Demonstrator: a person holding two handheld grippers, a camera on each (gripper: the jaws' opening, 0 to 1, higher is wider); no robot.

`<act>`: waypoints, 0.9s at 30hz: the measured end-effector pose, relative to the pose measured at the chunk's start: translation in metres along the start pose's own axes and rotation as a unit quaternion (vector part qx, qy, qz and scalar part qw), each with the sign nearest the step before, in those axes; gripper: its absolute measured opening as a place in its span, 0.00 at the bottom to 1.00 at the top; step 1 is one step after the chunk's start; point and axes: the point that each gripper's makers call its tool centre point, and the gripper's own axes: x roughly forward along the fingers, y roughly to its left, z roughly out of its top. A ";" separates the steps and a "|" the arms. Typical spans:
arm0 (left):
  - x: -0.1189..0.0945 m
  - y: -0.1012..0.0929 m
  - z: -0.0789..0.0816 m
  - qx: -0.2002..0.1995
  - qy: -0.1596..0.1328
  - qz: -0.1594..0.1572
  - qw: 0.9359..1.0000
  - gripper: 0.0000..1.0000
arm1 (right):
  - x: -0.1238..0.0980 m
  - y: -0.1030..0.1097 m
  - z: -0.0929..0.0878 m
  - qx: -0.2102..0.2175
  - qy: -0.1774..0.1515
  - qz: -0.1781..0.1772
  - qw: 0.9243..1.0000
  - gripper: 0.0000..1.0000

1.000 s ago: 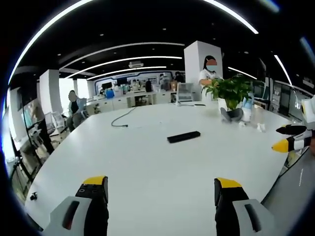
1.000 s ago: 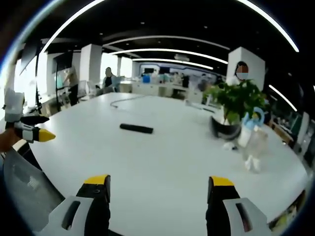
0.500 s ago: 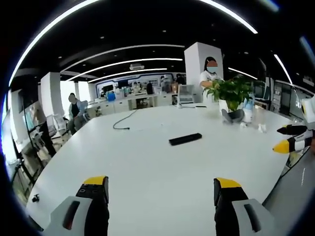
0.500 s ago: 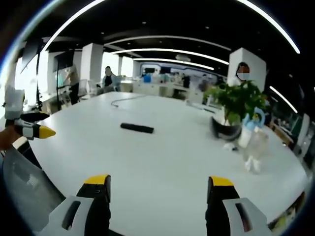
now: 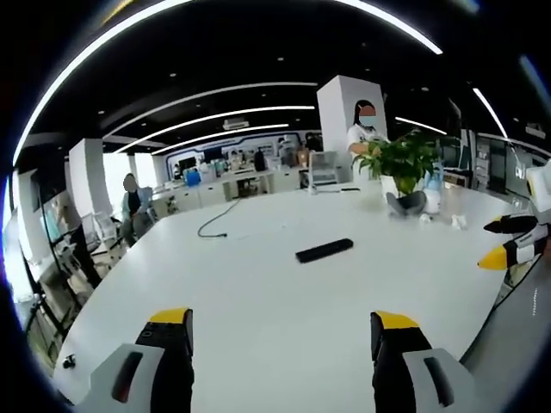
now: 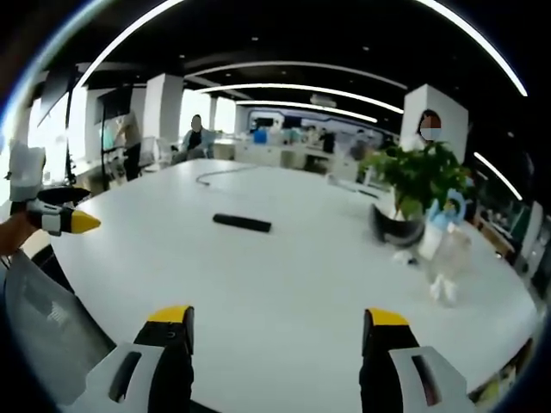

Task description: Press the specified remote control buttons in sequence, fully releasing each button before pressing the next.

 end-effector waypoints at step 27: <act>0.075 0.002 0.045 0.099 -0.004 -0.053 0.994 0.82 | 0.002 0.000 -0.003 -0.002 0.008 0.002 1.000 0.78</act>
